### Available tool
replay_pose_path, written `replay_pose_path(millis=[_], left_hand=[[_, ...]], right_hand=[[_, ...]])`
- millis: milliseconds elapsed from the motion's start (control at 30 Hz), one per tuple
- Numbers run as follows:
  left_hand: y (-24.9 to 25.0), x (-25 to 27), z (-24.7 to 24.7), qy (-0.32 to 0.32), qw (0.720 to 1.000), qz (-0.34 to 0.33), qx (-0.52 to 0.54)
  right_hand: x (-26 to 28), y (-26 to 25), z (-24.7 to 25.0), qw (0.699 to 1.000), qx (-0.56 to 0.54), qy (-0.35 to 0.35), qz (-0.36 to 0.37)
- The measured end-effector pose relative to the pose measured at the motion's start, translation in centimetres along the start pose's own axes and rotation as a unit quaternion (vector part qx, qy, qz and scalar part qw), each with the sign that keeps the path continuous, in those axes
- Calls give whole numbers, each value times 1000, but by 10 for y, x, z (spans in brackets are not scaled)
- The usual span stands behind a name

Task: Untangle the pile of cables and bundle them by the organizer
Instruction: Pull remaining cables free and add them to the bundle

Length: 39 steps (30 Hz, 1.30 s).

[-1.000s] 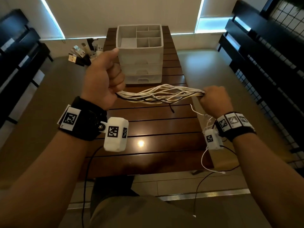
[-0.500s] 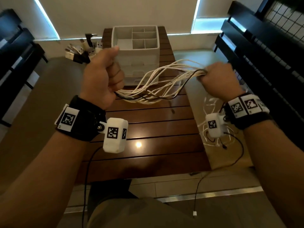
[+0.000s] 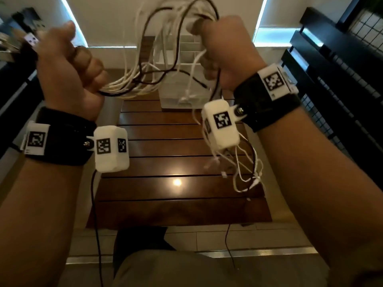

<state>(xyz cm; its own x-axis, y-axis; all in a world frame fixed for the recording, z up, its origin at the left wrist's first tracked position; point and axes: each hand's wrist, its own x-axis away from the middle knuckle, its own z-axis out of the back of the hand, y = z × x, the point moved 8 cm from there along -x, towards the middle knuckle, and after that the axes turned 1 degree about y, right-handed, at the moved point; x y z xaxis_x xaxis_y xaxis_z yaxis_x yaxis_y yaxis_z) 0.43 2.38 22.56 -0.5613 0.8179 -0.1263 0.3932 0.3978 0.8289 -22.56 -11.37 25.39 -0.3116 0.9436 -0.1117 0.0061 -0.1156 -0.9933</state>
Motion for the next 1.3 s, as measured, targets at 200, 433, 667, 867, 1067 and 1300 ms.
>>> replay_pose_path(millis=[200, 433, 667, 867, 1067, 1300], left_hand=[[-15, -2, 7, 0, 1000, 15, -25], [-47, -4, 10, 22, 997, 45, -52], [-52, -9, -7, -5, 996, 35, -85], [-36, -8, -29, -46, 994, 16, -97], [-59, 6, -38, -74, 992, 35, -100], [-61, 14, -39, -91, 989, 67, -93]], right_hand=[[-32, 78, -11, 985, 160, 50, -30], [-3, 229, -16, 848, 469, -162, -185], [23, 129, -64, 858, 436, -237, 133], [42, 133, -68, 766, 540, -332, 103], [51, 101, -121, 877, 297, -289, 245], [42, 120, -128, 934, 220, -182, 216]])
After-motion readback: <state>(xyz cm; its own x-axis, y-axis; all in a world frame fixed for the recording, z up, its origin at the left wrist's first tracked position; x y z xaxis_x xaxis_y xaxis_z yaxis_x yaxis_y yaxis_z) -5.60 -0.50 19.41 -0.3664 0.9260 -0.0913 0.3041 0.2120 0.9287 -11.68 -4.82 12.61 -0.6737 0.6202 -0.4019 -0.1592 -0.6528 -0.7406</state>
